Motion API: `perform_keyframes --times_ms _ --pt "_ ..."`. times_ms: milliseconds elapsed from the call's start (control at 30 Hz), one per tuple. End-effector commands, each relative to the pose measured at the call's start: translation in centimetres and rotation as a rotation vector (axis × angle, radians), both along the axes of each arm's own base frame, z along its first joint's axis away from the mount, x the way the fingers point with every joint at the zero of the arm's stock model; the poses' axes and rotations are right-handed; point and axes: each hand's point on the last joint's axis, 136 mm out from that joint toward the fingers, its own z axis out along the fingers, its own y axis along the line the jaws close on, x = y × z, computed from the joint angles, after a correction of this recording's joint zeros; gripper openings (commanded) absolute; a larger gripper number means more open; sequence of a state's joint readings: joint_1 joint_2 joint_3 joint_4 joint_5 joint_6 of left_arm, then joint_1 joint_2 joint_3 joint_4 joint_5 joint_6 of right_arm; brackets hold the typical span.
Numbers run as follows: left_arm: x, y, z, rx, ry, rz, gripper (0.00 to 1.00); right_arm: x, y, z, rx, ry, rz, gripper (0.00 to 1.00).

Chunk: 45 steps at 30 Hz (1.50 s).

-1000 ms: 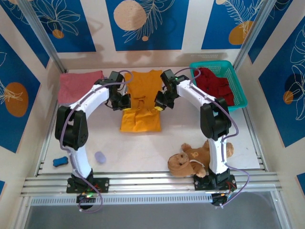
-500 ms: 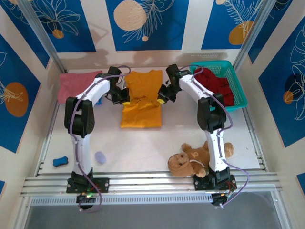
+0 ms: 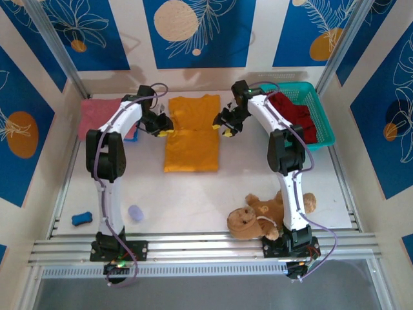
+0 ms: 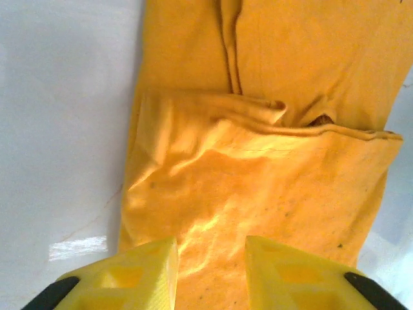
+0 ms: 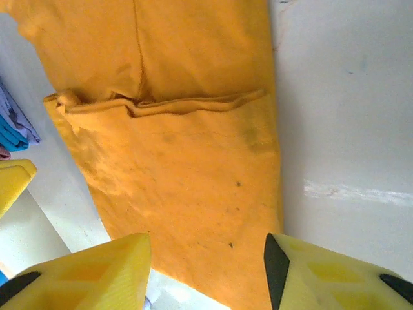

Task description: Fold and stack the t-shirts

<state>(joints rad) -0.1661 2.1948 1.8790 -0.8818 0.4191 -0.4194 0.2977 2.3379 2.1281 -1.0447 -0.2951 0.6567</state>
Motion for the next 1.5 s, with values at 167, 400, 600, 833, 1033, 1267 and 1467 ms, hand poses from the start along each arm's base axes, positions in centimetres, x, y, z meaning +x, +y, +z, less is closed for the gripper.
perform_keyframes --times_ms 167,400,600,833,1033,1267,1467 --pt "-0.9 0.3 5.6 -0.047 -0.092 0.013 0.40 -4.5 0.2 4.3 0.021 -0.019 0.059 0.53" --pt "-6.2 -1.5 2.2 -0.053 -0.019 -0.016 0.40 -8.0 4.6 3.3 0.105 0.023 0.096 0.53" --pt "-10.5 -2.3 -2.7 -0.038 0.094 -0.021 0.40 -9.4 6.7 -0.9 0.102 0.115 0.134 0.53" --pt "-13.5 -1.7 -5.7 0.031 0.145 -0.036 0.41 -12.0 5.4 -5.8 -0.001 0.229 0.123 0.53" --pt "-16.6 -1.7 -7.3 0.057 0.189 -0.049 0.41 -14.3 3.6 -7.4 -0.068 0.281 0.156 0.53" --pt "-20.3 -2.0 -6.9 0.108 0.186 -0.065 0.41 -17.9 3.0 -6.4 -0.079 0.290 0.215 0.53" --pt "-21.8 -1.8 -4.3 0.086 0.145 -0.048 0.41 -19.9 2.8 -3.7 -0.062 0.225 0.218 0.53"
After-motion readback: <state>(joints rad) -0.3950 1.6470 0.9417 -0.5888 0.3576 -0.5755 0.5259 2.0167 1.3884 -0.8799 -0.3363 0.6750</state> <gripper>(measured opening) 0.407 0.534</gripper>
